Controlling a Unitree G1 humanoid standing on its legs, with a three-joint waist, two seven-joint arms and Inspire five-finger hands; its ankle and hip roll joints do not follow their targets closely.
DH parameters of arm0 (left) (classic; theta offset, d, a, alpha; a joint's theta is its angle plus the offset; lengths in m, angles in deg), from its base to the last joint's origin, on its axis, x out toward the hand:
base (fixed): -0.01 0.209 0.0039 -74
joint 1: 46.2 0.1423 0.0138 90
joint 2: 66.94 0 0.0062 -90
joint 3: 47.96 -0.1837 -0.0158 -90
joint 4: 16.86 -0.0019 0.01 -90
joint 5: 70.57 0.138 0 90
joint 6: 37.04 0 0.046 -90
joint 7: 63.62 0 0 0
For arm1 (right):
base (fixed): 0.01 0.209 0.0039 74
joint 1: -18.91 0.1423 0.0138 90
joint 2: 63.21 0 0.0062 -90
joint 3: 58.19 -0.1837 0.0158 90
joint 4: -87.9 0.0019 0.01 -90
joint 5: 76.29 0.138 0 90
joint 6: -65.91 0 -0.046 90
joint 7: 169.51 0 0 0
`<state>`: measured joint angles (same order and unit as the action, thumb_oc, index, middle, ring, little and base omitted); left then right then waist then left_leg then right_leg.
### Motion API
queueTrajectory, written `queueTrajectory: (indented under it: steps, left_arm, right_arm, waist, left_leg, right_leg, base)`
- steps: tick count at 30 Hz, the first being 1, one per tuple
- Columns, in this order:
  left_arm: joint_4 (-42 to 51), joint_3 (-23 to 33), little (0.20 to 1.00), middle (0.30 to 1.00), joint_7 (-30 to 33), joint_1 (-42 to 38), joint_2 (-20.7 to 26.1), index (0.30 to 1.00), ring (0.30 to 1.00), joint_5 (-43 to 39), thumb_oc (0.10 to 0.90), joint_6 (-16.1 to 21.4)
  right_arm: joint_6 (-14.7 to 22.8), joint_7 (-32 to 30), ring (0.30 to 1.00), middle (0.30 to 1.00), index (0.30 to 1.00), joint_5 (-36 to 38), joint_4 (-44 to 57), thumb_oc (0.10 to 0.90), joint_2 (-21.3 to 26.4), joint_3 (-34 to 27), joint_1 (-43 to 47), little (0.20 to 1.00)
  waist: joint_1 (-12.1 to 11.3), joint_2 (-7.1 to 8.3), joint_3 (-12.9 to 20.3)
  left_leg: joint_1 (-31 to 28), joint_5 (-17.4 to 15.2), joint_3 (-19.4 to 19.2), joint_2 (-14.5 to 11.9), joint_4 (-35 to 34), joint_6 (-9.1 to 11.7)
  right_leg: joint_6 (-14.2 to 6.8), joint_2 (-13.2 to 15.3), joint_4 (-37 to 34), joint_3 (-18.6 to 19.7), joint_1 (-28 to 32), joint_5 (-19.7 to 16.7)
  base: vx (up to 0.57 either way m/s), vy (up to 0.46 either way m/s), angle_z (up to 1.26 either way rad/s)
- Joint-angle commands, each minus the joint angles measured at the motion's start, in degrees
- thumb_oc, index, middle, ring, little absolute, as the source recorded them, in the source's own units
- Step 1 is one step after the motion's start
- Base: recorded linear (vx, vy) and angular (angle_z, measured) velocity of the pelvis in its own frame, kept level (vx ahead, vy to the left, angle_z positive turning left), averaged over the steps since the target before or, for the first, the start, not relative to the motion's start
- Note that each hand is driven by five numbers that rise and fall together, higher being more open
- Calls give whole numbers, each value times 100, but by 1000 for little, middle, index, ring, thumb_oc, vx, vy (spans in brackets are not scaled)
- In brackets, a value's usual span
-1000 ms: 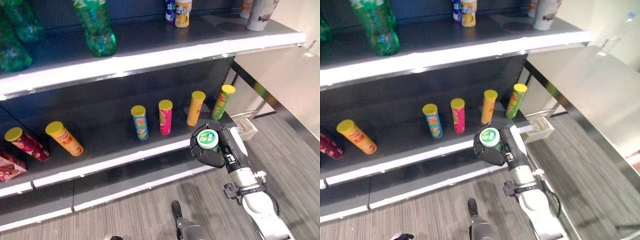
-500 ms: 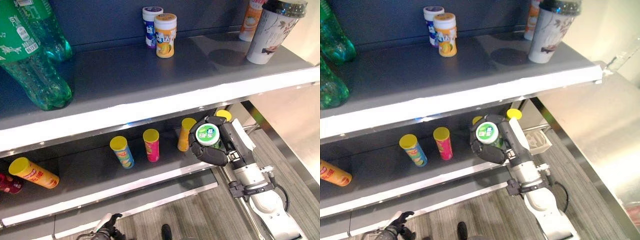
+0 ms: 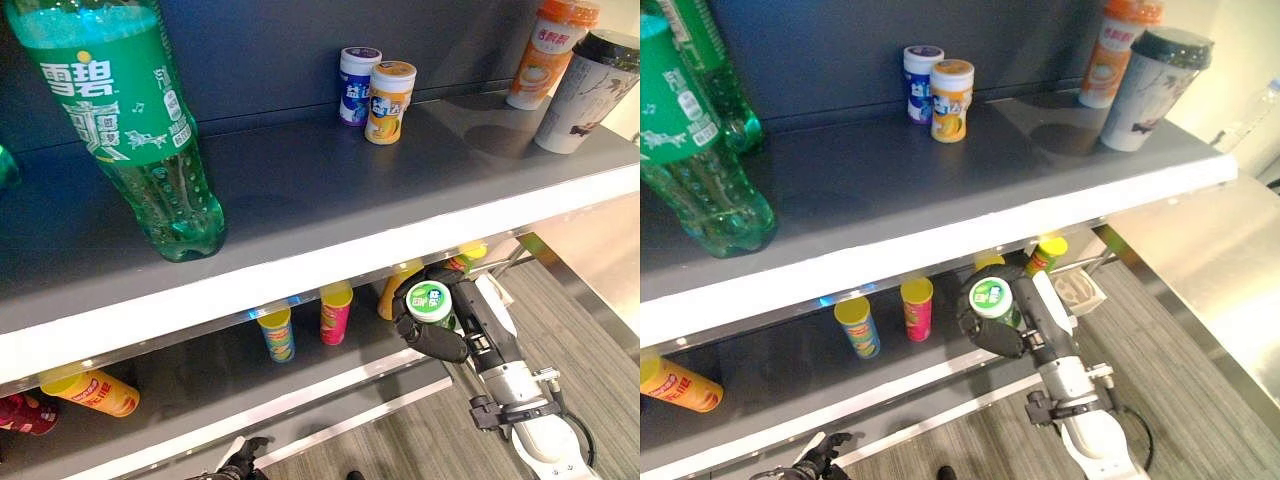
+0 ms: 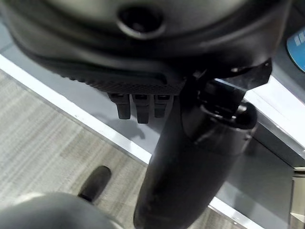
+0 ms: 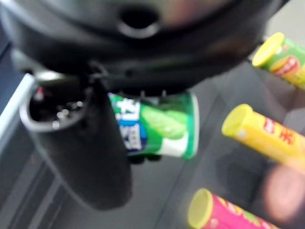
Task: Put the goods on the table back onto the shelves and tidy them up.
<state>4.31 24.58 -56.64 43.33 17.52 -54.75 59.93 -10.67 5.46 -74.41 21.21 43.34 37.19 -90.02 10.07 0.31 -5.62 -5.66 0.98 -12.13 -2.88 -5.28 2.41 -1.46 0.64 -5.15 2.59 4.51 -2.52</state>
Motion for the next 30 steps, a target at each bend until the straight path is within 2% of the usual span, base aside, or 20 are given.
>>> queueTrajectory:
  steps: [1, 6, 7, 12, 14, 15, 18, 20, 21, 22, 23, 25, 28, 29, 30]
  left_arm:
    - [-556, -284, 900, 900, -17, -28, -268, 900, 900, 99, 800, 73]
    - [-560, -264, 900, 900, -25, -18, -257, 900, 900, 98, 800, 73]
    - [-522, -219, 900, 900, -264, 63, -235, 900, 900, 113, 800, 101]
    - [-275, -348, 900, 900, -487, 156, -239, 900, 900, 16, 800, 136]
    - [-280, -410, 900, 900, -621, 181, -227, 900, 900, -32, 800, 153]
    - [-280, -411, 900, 900, -621, 181, -229, 900, 900, -32, 800, 153]
    - [-345, -364, 900, 900, -760, 221, -163, 900, 900, -121, 800, 148]
    - [-339, -353, 900, 900, -821, 268, -165, 900, 900, -180, 800, 160]
    - [-335, -364, 900, 900, -823, 269, -178, 900, 900, -182, 800, 157]
    - [-228, -450, 900, 900, -889, 331, -188, 900, 900, -228, 800, 166]
    - [-223, -451, 900, 900, -891, 334, -191, 900, 900, -230, 800, 163]
    - [-95, -626, 900, 900, -955, 419, -196, 900, 900, -267, 800, 169]
    - [-5, -767, 900, 900, -986, 452, -190, 900, 900, -273, 800, 159]
    - [43, -919, 900, 900, -1009, 429, -186, 900, 900, -273, 800, 153]
    - [46, -895, 900, 900, -1010, 432, -187, 900, 900, -275, 800, 151]
  right_arm:
    - [493, -90, 300, 300, 300, 405, 477, 400, -107, -723, 478, 300]
    - [492, -63, 300, 300, 300, 515, 451, 400, -117, -782, 423, 300]
    - [657, 345, 300, 300, 300, 1492, 782, 400, 26, -1643, 176, 300]
    - [562, 635, 300, 300, 300, 1948, 929, 400, 413, -1990, 272, 300]
    - [510, 932, 300, 300, 300, 2377, 1033, 400, 885, -2182, 245, 300]
    - [510, 933, 300, 300, 300, 2379, 1033, 400, 887, -2184, 244, 300]
    - [458, 1421, 300, 300, 300, 3119, 1169, 400, 1979, -2727, 75, 300]
    - [470, 1525, 300, 300, 300, 3344, 1196, 400, 2365, -3030, 31, 300]
    - [473, 1532, 300, 300, 300, 3359, 1196, 400, 2377, -3056, 8, 300]
    - [481, 1556, 300, 300, 300, 3527, 1193, 400, 2662, -3191, 106, 300]
    - [484, 1558, 300, 300, 300, 3533, 1186, 400, 2671, -3191, 108, 300]
    - [531, 1517, 300, 300, 300, 3720, 1166, 400, 2996, -3058, 533, 300]
    - [590, 1427, 300, 300, 300, 3817, 1122, 400, 3245, -2628, 1176, 300]
    - [565, 1321, 300, 300, 300, 3827, 1056, 400, 3320, -2281, 1571, 300]
    - [569, 1316, 300, 300, 300, 3820, 1025, 400, 3329, -2206, 1651, 300]
  waist:
    - [-106, -24, 243]
    - [-69, -11, 241]
    - [96, 61, 252]
    - [74, 79, 284]
    - [86, 115, 311]
    - [85, 113, 312]
    - [90, 185, 375]
    - [77, 197, 412]
    - [71, 181, 414]
    - [30, 173, 448]
    - [32, 167, 449]
    - [-67, 146, 489]
    - [-155, 129, 510]
    - [-261, 117, 520]
    - [-238, 117, 518]
  left_leg:
    - [-589, -509, -223, -254, 28, 329]
    - [-593, -523, -243, -243, 28, 318]
    - [-662, -625, -483, -186, 28, 251]
    - [-623, -603, -545, -156, 28, 229]
    - [-618, -604, -560, -157, 28, 234]
    - [-618, -604, -560, -157, 28, 234]
    - [-627, -592, -549, -167, 28, 268]
    - [-633, -590, -530, -175, 28, 279]
    - [-632, -592, -527, -177, 28, 279]
    - [-639, -593, -499, -181, 28, 284]
    - [-639, -594, -497, -182, 28, 284]
    - [-642, -595, -459, -183, 28, 286]
    - [-647, -596, -434, -185, 28, 289]
    - [-644, -594, -398, -188, 28, 291]
    - [-646, -595, -401, -188, 28, 291]
  right_leg:
    - [-647, 79, 299, 87, -764, -245]
    - [-666, 72, 287, 126, -785, -273]
    - [-790, 12, 208, 420, -894, -441]
    - [-821, -2, 177, 505, -982, -531]
    - [-834, -4, 163, 522, -1005, -560]
    - [-834, -4, 163, 523, -1006, -561]
    - [-837, -4, 138, 526, -994, -579]
    - [-832, -3, 131, 506, -984, -577]
    - [-832, -4, 130, 503, -983, -577]
    - [-828, 6, 116, 478, -957, -573]
    - [-828, 5, 116, 476, -956, -572]
    - [-817, 2, 108, 446, -925, -550]
    - [-802, 1, 97, 417, -874, -523]
    - [-790, 5, 91, 382, -854, -509]
    - [-790, 3, 92, 385, -854, -508]
  base:
    - [0, 2, -22]
    - [-10, 21, -14]
    - [-55, 86, -12]
    - [-34, 43, -62]
    - [-11, 18, -27]
    - [1, 16, -7]
    - [11, 6, 10]
    - [15, 7, 9]
    - [18, 10, 4]
    - [14, 7, 5]
    - [25, 11, 4]
    - [0, 0, 0]
    - [5, 0, 1]
    - [12, -1, 5]
    - [6, 0, 9]
